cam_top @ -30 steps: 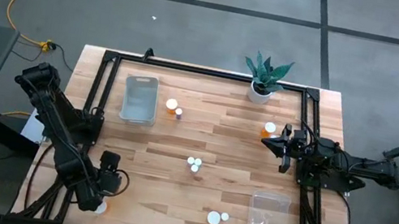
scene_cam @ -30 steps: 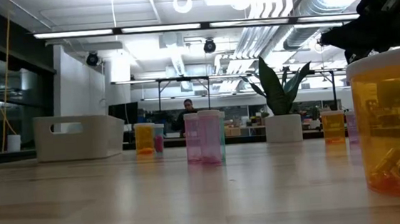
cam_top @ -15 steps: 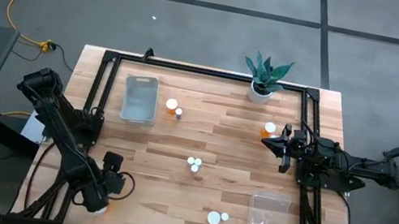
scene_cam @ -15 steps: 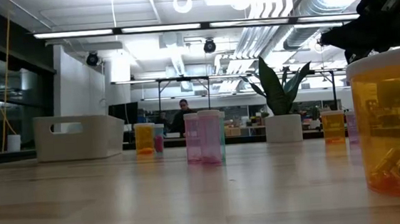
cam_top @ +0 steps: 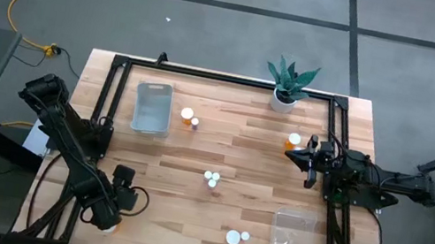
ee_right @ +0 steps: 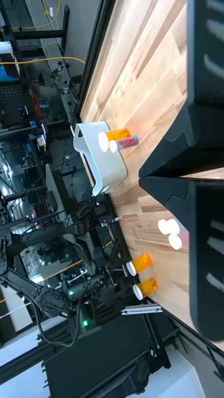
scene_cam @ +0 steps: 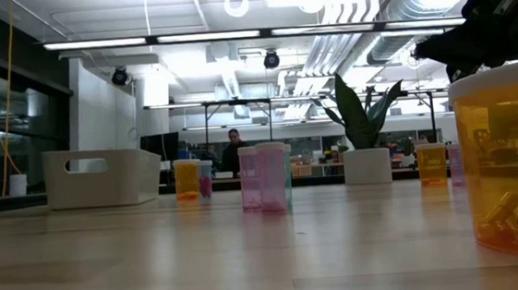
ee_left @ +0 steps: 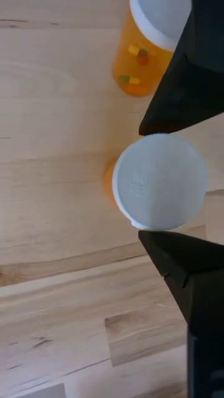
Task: Pick and place medicine bottles into bin by pill shape (circle, oval)
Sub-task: Put the orange capsule bottle into the gray bin, then put the pink tablet bottle into the transparent bin
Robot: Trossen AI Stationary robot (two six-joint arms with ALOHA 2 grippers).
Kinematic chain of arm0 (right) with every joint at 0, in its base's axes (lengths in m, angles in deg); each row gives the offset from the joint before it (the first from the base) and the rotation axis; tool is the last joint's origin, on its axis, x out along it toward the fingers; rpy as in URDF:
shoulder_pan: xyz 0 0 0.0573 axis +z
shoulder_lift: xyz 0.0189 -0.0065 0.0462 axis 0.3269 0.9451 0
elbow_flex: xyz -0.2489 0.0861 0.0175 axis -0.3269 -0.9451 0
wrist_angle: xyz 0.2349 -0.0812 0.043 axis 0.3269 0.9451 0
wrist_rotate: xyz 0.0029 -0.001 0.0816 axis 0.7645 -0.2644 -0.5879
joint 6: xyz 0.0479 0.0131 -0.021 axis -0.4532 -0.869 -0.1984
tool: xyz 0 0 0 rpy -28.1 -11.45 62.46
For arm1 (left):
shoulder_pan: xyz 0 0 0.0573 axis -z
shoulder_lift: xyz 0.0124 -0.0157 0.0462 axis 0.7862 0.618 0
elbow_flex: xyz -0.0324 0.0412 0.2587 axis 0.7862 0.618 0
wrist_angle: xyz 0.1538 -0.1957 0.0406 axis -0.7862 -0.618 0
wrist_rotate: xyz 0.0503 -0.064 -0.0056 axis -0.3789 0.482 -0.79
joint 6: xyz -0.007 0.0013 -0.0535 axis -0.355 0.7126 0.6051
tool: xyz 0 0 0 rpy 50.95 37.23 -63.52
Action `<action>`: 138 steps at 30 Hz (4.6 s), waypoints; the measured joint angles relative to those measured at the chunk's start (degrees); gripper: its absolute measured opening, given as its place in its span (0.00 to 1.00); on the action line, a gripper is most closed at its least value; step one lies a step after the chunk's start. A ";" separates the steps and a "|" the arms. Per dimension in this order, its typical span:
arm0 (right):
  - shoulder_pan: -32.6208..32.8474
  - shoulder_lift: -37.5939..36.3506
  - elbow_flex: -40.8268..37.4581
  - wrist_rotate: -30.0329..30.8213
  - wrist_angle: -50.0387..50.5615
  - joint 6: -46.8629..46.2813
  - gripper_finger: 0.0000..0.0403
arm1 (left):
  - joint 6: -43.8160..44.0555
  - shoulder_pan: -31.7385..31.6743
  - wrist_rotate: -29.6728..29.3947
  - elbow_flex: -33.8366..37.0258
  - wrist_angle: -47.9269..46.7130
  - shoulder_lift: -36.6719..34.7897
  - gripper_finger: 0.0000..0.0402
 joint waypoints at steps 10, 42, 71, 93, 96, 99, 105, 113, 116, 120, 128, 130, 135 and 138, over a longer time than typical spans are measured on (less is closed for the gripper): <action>0.00 -0.02 -0.02 0.00 0.00 0.00 0.00 | 0.00 -0.04 -0.44 -0.01 -0.04 -0.02 0.50; 0.02 -0.04 -0.02 0.00 0.00 0.00 0.00 | -46.04 -71.49 -3.05 -14.79 -18.61 -19.76 0.50; 0.02 -0.04 0.00 0.00 0.02 0.00 0.00 | -60.39 -93.42 9.22 -9.14 -5.83 4.48 0.53; 0.02 -0.04 0.00 0.00 0.00 0.00 0.00 | -62.93 -93.42 7.08 -7.30 0.24 4.46 0.58; 0.01 -0.04 -0.01 0.00 0.01 0.00 0.00 | -62.88 -93.42 7.02 -7.30 0.18 4.46 0.62; 0.00 -0.04 -0.02 0.00 0.02 0.00 0.00 | -62.82 -93.42 6.88 -7.43 -0.31 4.39 0.68; 0.01 -0.05 -0.01 0.00 0.01 0.00 0.00 | -62.95 -93.42 6.86 -12.24 -4.10 4.39 0.75; 0.02 -0.07 -0.02 0.00 0.02 0.00 0.00 | -61.18 -93.42 6.70 -25.21 -12.14 3.51 0.74; 0.02 -0.07 0.00 0.00 0.02 0.00 0.00 | -56.20 -93.42 9.50 -28.16 -10.79 0.60 0.74; 0.00 -0.07 -0.01 0.00 0.01 0.00 0.00 | -45.72 -92.93 18.50 -26.66 -2.09 -7.42 0.74; 0.00 -0.07 0.00 0.00 0.01 0.00 0.00 | -25.92 -79.84 20.68 -7.06 29.11 -30.93 0.74; 0.02 -0.07 0.00 0.00 0.02 0.00 0.00 | -23.14 -74.70 17.82 -1.16 36.46 -35.91 0.74; 0.02 -0.07 -0.02 0.00 0.00 0.00 0.00 | -19.78 -61.34 5.17 11.22 49.12 -44.68 0.74; 0.01 -0.07 0.00 0.00 0.02 0.00 0.00 | -19.79 -55.25 -1.87 15.64 52.12 -47.03 0.74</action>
